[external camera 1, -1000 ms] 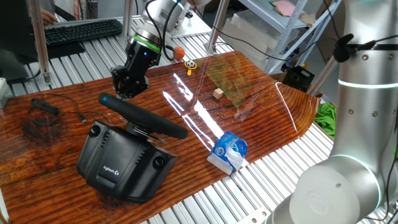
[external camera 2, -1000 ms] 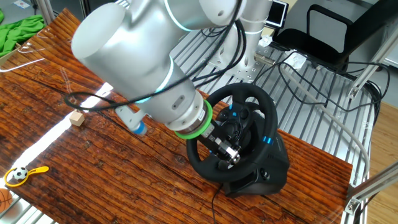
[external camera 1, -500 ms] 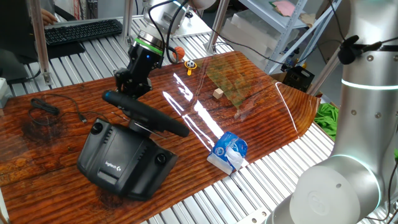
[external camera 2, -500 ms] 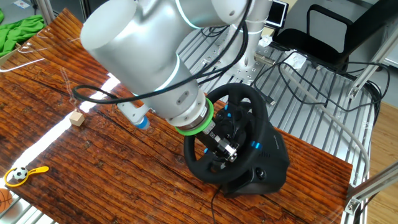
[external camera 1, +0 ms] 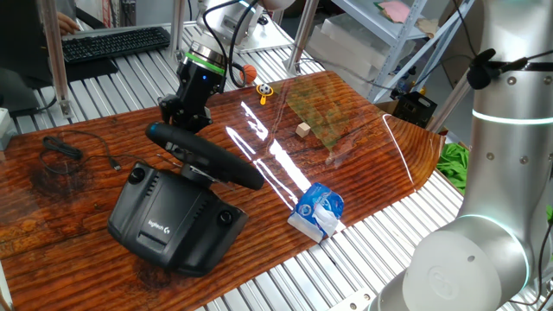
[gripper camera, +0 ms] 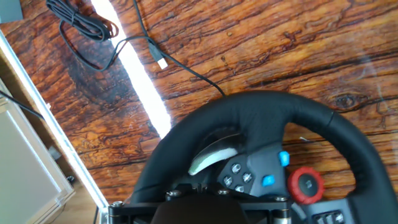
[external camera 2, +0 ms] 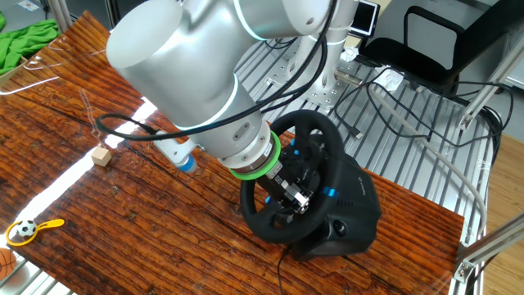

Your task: Rotate the steering wheel 90 degrees clockwise

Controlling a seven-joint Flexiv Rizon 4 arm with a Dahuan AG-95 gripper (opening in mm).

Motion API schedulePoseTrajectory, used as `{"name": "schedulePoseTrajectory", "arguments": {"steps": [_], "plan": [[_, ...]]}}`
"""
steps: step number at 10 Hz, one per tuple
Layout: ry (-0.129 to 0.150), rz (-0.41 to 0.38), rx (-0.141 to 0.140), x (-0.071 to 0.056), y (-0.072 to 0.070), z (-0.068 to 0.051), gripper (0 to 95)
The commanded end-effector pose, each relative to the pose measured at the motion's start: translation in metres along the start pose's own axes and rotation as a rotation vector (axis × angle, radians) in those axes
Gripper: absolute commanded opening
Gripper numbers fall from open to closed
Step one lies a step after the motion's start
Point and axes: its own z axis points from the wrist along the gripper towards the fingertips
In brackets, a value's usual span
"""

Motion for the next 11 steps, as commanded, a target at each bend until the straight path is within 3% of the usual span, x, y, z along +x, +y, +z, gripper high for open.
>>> {"name": "schedulePoseTrajectory", "arguments": {"steps": [1, 8, 11], "plan": [[-0.001, 0.000, 0.004, -0.0014, -0.0001, -0.0010, 0.0], [-0.034, -0.025, 0.056, -0.0070, -0.0083, -0.0025, 0.0], [-0.023, -0.012, 0.038, -0.0072, -0.0082, -0.0028, 0.0]]}}
